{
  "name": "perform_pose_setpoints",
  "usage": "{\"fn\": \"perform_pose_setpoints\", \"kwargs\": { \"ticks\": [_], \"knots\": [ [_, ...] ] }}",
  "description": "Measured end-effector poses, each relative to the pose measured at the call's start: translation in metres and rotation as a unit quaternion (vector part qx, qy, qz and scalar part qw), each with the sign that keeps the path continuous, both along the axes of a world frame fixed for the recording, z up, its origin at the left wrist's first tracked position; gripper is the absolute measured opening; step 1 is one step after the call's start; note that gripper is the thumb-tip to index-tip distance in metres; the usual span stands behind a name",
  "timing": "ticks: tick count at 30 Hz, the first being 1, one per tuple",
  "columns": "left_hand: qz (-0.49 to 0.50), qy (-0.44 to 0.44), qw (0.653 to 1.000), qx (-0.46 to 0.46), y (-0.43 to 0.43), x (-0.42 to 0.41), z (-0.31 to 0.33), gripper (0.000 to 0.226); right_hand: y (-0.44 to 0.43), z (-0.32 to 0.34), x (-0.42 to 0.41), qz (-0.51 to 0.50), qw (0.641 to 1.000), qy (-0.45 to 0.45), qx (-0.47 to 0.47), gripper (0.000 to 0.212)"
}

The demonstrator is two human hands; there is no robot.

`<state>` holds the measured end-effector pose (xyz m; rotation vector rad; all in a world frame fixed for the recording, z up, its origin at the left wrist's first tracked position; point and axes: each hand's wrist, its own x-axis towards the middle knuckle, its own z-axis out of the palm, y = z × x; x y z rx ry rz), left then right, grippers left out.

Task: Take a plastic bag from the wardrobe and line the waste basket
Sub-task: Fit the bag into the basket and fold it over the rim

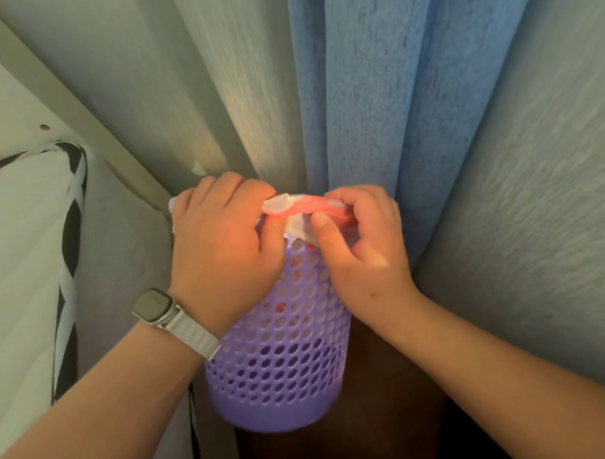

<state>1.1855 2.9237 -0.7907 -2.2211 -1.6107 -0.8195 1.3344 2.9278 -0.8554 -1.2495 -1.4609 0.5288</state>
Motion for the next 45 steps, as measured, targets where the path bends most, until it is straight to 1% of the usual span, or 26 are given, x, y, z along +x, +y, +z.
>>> {"fn": "perform_pose_setpoints", "kwargs": {
  "ticks": [5,8,11,13,15,18,23,26,28,29,32,34,37,42,45],
  "knots": [
    [-0.029,-0.042,0.998,-0.038,0.006,-0.008,0.0,0.008,0.008,0.0,0.01,-0.003,1.0,0.005,0.022,0.031],
    [-0.045,-0.073,0.995,-0.041,0.007,-0.01,0.001,0.006,0.013,-0.001,0.016,-0.009,0.999,0.031,0.028,0.031],
    [-0.057,-0.101,0.993,-0.033,0.005,-0.007,0.002,0.005,0.016,0.0,0.019,-0.016,0.998,0.056,0.025,0.037],
    [-0.063,-0.113,0.991,-0.026,0.005,-0.007,0.004,0.007,0.017,0.001,0.021,-0.016,0.997,0.071,0.03,0.033],
    [-0.063,-0.13,0.989,-0.026,0.004,-0.008,0.006,0.008,0.021,0.003,0.025,-0.021,0.994,0.101,0.029,0.022],
    [-0.053,-0.17,0.983,-0.041,0.004,-0.01,0.009,0.008,0.024,0.008,0.03,-0.03,0.987,0.156,-0.008,0.018],
    [-0.054,-0.187,0.98,-0.049,0.002,-0.01,0.009,0.011,0.018,0.012,0.028,-0.036,0.988,0.146,-0.021,0.022],
    [-0.09,-0.158,0.982,-0.056,0.002,-0.014,0.014,0.023,0.016,0.013,0.026,-0.043,0.989,0.138,-0.014,0.019],
    [-0.105,-0.122,0.986,-0.053,-0.001,-0.014,0.018,0.035,0.014,0.013,0.024,-0.038,0.99,0.133,-0.01,0.019],
    [-0.107,-0.096,0.989,-0.042,-0.002,-0.013,0.018,0.037,0.013,0.013,0.022,-0.037,0.992,0.123,-0.002,0.02],
    [-0.089,-0.005,0.996,0.006,-0.006,0.0,0.015,0.029,0.01,0.016,0.015,-0.041,0.996,0.079,0.031,0.024],
    [-0.069,0.022,0.997,0.013,-0.006,0.006,0.012,0.023,0.007,0.016,0.01,-0.044,0.996,0.065,0.035,0.024],
    [-0.052,0.01,0.999,0.002,-0.004,0.004,0.012,0.019,0.005,0.015,0.005,-0.045,0.997,0.062,0.018,0.015],
    [-0.058,0.012,0.998,-0.018,0.0,-0.002,0.009,0.019,0.006,0.015,0.004,-0.03,0.998,0.053,0.008,0.018],
    [-0.061,-0.005,0.998,-0.035,0.004,-0.011,0.009,0.022,0.01,0.012,0.011,-0.018,0.997,0.068,0.013,0.019]
  ]
}}
